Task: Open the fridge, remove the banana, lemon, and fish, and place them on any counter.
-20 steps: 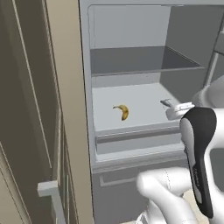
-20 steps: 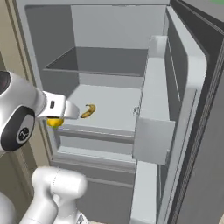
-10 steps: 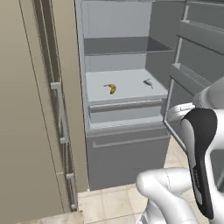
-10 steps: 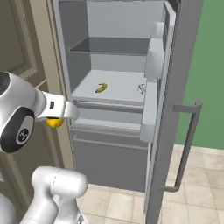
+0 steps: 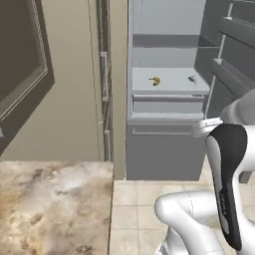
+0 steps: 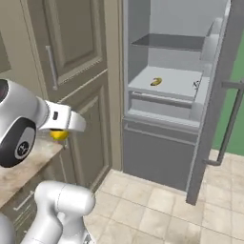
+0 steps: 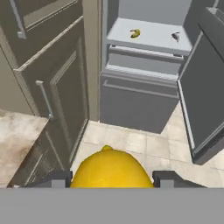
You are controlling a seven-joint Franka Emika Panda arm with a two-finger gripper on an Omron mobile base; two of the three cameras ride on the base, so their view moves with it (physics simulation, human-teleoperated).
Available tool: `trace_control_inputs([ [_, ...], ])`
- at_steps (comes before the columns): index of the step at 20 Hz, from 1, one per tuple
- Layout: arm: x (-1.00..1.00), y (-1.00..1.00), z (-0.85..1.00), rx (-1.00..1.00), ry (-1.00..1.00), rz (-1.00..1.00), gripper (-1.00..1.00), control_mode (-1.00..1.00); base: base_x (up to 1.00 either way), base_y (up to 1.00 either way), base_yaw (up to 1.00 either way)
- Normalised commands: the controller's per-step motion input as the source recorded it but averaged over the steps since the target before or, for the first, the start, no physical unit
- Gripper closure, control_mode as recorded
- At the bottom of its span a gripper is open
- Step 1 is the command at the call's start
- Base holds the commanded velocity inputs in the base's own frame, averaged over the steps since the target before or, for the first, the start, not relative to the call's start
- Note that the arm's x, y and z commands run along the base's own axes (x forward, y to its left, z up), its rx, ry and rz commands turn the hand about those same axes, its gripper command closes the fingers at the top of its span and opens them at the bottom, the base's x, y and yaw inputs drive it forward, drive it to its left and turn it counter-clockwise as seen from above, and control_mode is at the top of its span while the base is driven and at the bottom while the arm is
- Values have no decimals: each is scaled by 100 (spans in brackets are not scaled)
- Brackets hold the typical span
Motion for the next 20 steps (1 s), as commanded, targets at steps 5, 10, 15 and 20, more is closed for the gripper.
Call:
trace_control_inputs([
  [5,0,0,0,0,0,0,100,100,-53,27,96],
  [10,0,0,0,0,0,0,100,100,-35,-24,95],
  [15,0,0,0,0,0,0,100,100,-23,-29,59],
  [20,0,0,0,0,0,0,100,100,0,0,8],
])
